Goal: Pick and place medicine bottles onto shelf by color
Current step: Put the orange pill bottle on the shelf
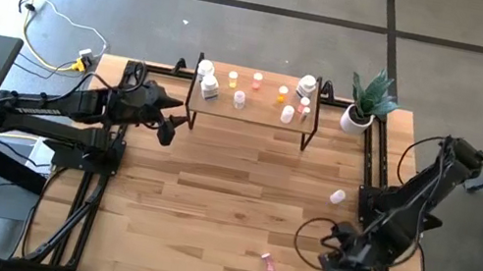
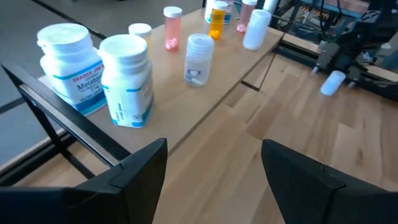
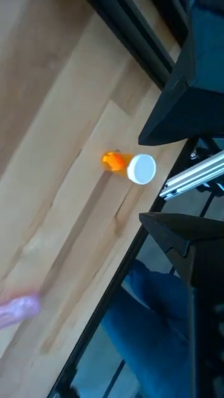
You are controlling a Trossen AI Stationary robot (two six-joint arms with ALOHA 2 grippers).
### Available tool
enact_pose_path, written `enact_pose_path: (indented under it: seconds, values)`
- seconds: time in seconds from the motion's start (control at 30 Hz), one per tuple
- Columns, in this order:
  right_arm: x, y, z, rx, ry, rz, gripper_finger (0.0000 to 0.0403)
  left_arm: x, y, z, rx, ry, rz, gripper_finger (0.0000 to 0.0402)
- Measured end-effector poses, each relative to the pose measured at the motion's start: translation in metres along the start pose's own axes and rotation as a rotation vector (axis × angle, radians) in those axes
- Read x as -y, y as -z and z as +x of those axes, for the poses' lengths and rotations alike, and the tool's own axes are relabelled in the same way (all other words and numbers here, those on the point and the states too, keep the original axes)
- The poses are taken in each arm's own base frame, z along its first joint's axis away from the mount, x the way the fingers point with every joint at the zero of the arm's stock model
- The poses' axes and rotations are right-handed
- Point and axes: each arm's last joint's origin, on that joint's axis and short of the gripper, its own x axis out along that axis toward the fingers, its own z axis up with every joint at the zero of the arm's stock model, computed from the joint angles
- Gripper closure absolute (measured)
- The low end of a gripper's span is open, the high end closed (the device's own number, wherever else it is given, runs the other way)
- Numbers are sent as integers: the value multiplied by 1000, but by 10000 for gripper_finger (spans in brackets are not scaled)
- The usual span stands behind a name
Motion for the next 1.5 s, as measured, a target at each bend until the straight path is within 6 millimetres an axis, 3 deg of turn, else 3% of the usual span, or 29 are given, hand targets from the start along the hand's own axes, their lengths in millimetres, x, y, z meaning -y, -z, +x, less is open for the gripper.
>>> enact_pose_path:
  seconds: [0.37,0.7,0.9,1.23,1.5]
  values:
    - [-7,22,49,18,99,54,226,2,1,-1,-1,11,-3,151]
    - [-10,26,73,-6,153,62,226,2,1,-1,-2,13,-3,151]
    - [-9,26,80,-34,208,71,238,2,1,-1,-2,14,-3,151]
    - [-9,26,82,-36,215,70,305,2,1,-1,-2,14,-3,151]
    - [-29,22,67,-45,186,-6,295,3,1,-1,-13,49,-57,151]
